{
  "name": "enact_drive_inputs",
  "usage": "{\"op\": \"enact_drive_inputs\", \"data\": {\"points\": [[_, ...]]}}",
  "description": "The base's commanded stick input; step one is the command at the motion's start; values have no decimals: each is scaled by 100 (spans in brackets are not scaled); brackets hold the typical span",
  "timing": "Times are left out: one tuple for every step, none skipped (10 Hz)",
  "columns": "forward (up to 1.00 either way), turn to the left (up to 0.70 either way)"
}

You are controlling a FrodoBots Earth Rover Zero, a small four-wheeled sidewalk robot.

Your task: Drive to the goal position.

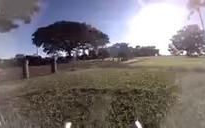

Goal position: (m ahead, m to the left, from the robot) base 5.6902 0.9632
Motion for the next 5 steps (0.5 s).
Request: {"op": "enact_drive_inputs", "data": {"points": [[0,-45],[0,-45],[0,-45],[0,-45],[0,-45]]}}
